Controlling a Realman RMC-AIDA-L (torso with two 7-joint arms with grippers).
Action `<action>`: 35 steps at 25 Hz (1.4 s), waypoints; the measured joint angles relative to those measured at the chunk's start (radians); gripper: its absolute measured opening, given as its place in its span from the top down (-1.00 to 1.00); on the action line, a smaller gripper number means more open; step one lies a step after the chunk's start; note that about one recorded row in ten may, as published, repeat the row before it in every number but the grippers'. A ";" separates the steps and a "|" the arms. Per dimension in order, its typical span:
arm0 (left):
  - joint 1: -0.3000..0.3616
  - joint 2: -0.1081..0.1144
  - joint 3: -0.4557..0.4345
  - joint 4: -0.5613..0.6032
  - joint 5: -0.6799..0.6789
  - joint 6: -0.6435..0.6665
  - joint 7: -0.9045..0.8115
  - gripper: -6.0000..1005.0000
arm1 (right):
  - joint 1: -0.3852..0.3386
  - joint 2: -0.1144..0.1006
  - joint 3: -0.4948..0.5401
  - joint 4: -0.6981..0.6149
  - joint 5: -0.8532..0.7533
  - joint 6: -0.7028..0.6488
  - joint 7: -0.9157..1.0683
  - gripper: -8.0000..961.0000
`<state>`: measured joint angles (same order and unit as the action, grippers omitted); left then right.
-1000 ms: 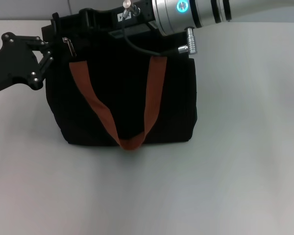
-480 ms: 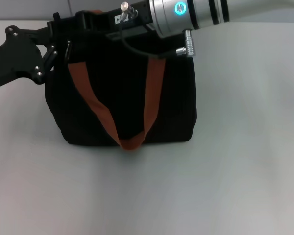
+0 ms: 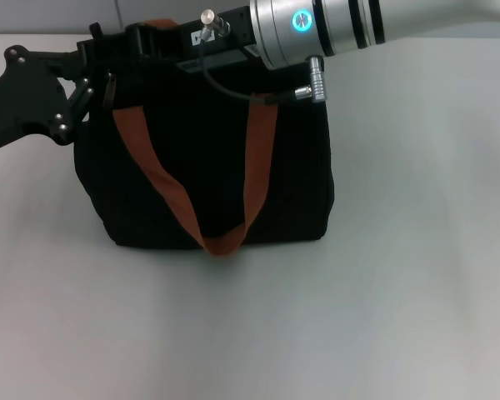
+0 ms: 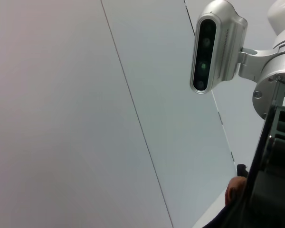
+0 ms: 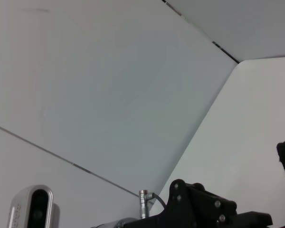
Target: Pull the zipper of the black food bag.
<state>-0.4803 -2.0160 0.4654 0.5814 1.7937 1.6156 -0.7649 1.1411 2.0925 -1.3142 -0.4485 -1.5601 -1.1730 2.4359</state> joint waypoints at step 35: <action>0.005 0.009 0.004 0.095 0.008 0.032 -0.123 0.93 | -0.001 -0.003 -0.001 -0.020 -0.013 -0.009 -0.024 -0.66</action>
<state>-0.4757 -2.0073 0.4698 0.6762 1.8013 1.6480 -0.8880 1.1399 2.0895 -1.3148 -0.4687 -1.5728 -1.1823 2.4118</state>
